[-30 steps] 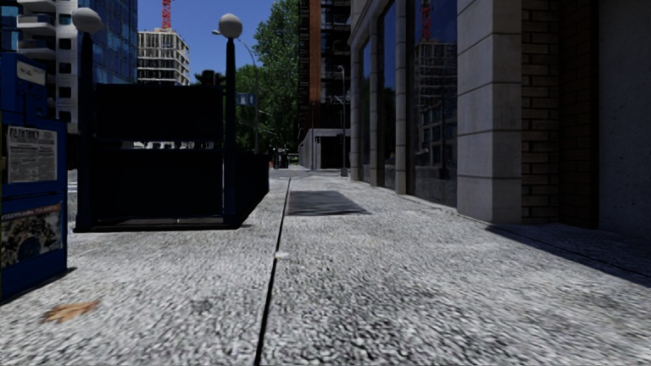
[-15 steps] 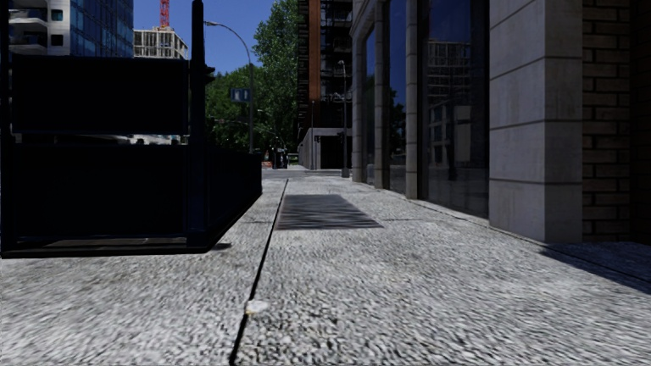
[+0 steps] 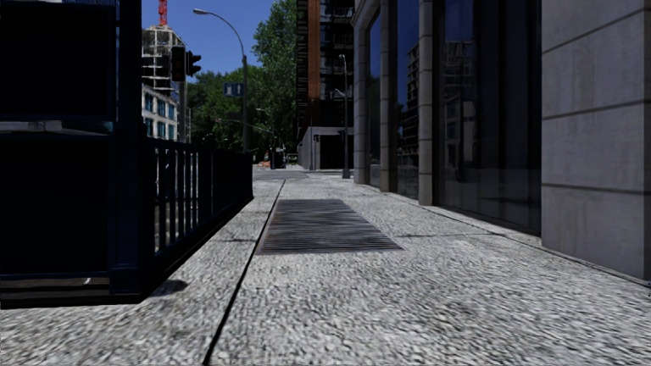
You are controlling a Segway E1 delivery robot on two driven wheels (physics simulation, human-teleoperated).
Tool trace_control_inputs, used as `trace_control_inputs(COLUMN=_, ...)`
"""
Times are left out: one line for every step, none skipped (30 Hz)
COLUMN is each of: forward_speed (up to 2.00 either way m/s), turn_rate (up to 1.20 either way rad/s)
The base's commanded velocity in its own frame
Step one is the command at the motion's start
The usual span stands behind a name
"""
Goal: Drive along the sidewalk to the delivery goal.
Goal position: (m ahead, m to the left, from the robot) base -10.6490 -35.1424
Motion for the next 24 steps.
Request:
trace_control_inputs(forward_speed=2.00, turn_rate=0.00)
trace_control_inputs(forward_speed=2.00, turn_rate=0.00)
trace_control_inputs(forward_speed=2.00, turn_rate=0.00)
trace_control_inputs(forward_speed=2.00, turn_rate=0.06)
trace_control_inputs(forward_speed=2.00, turn_rate=0.15)
trace_control_inputs(forward_speed=2.00, turn_rate=0.19)
trace_control_inputs(forward_speed=2.00, turn_rate=0.21)
trace_control_inputs(forward_speed=2.00, turn_rate=0.21)
trace_control_inputs(forward_speed=2.00, turn_rate=0.21)
trace_control_inputs(forward_speed=2.00, turn_rate=0.21)
trace_control_inputs(forward_speed=2.00, turn_rate=0.21)
trace_control_inputs(forward_speed=2.00, turn_rate=0.21)
trace_control_inputs(forward_speed=2.00, turn_rate=0.22)
trace_control_inputs(forward_speed=2.00, turn_rate=0.20)
trace_control_inputs(forward_speed=2.00, turn_rate=0.00)
trace_control_inputs(forward_speed=2.00, turn_rate=0.00)
trace_control_inputs(forward_speed=2.00, turn_rate=0.00)
trace_control_inputs(forward_speed=2.00, turn_rate=0.00)
trace_control_inputs(forward_speed=2.00, turn_rate=0.00)
trace_control_inputs(forward_speed=2.00, turn_rate=0.00)
trace_control_inputs(forward_speed=2.00, turn_rate=0.00)
trace_control_inputs(forward_speed=2.00, turn_rate=0.00)
trace_control_inputs(forward_speed=2.00, turn_rate=0.00)
trace_control_inputs(forward_speed=2.00, turn_rate=0.00)
